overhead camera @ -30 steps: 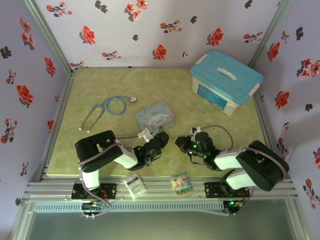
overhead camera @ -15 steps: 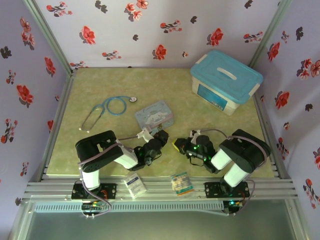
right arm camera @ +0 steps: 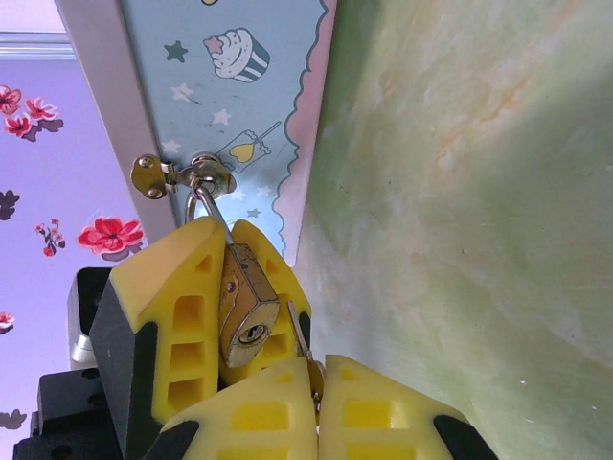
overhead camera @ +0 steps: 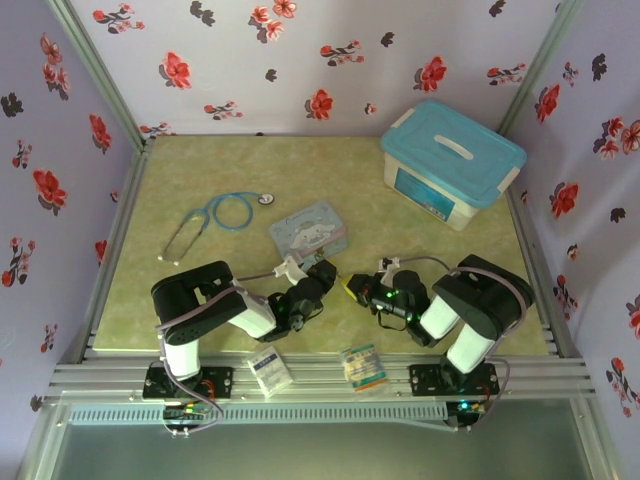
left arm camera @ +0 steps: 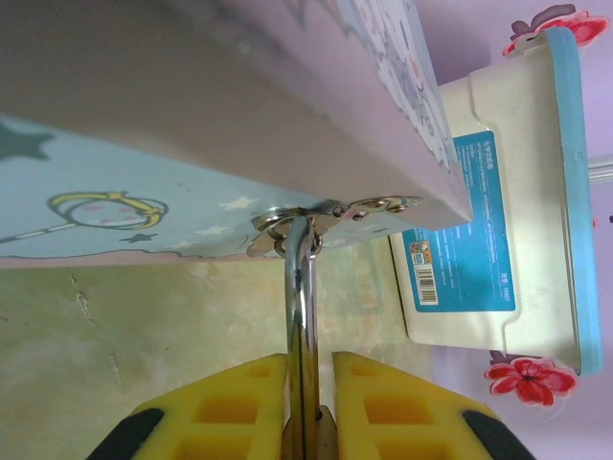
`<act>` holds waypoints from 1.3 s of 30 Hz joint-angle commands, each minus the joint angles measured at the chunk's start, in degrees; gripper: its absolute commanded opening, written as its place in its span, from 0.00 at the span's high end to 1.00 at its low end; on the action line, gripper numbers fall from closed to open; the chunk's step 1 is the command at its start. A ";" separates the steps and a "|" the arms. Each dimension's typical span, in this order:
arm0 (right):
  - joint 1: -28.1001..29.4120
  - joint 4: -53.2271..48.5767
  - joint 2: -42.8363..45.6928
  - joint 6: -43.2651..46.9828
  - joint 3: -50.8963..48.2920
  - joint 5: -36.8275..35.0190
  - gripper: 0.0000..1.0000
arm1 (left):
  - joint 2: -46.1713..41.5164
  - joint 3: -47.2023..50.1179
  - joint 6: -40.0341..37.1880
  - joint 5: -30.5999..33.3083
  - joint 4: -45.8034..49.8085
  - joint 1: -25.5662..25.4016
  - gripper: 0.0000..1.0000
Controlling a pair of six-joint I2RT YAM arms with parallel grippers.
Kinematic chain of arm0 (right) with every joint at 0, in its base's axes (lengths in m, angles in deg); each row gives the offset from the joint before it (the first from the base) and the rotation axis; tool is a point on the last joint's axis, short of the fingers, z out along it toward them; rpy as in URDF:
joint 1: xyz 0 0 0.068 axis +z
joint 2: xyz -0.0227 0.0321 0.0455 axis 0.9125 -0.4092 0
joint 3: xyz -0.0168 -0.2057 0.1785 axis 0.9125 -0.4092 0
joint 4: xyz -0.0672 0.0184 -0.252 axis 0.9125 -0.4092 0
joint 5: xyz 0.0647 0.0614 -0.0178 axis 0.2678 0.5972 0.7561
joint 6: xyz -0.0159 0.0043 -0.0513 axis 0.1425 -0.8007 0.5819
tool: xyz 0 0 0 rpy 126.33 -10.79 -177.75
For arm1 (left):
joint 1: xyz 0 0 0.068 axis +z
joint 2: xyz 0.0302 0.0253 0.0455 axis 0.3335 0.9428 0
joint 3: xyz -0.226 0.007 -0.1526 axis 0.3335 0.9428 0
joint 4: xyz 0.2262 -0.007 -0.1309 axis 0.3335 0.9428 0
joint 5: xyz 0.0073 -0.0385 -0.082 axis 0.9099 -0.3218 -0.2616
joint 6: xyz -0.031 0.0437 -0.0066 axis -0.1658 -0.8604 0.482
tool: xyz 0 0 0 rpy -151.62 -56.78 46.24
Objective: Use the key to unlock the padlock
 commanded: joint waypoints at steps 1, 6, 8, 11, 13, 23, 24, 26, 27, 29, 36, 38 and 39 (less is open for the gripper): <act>1.22 1.79 0.62 0.94 0.80 -0.23 1.00 | 0.10 -0.33 -0.19 2.34 -5.56 -0.28 1.00; 1.71 0.68 0.94 1.33 0.09 -0.82 1.00 | -1.03 -1.26 -1.93 2.48 -3.07 -0.29 1.00; 1.71 1.50 0.60 1.14 -0.39 -1.38 1.00 | -0.43 -1.51 -1.66 2.48 -3.53 -0.22 1.00; 1.71 2.48 0.42 1.21 -0.15 -1.13 1.00 | 0.14 -1.77 -1.32 2.53 -3.71 -0.27 1.00; 1.77 2.48 0.75 1.20 -0.04 -1.31 1.00 | 0.55 -1.78 -1.09 2.32 -4.01 -0.37 1.00; 1.53 -0.64 3.47 2.79 -0.78 -2.43 1.00 | 3.53 -2.28 1.19 1.88 -6.30 -0.81 1.00; 1.54 -0.83 3.17 2.88 -0.40 -2.21 1.00 | 3.83 -2.07 1.40 1.83 -7.14 -0.80 1.00; 1.54 0.11 2.24 2.89 -0.33 -2.28 1.00 | 3.89 -1.70 1.74 1.83 -7.71 -0.79 1.00; 1.48 0.72 1.50 2.74 -0.08 -2.24 1.00 | 3.61 -1.63 1.72 1.79 -7.77 -0.82 1.00; 1.34 2.49 0.14 2.15 0.24 -2.44 1.00 | 3.21 -1.59 1.72 1.56 -7.71 -0.93 1.00; 1.36 2.48 1.07 1.91 1.45 -2.79 1.00 | 2.44 -1.91 1.71 0.99 -8.60 -1.23 1.00; 1.27 2.48 2.41 2.35 1.21 -2.88 1.00 | 2.85 -2.11 2.28 0.71 -8.80 -1.46 1.00; 1.27 2.49 2.96 2.25 1.08 -2.85 1.00 | 3.09 -2.25 2.47 0.66 -9.10 -1.65 1.00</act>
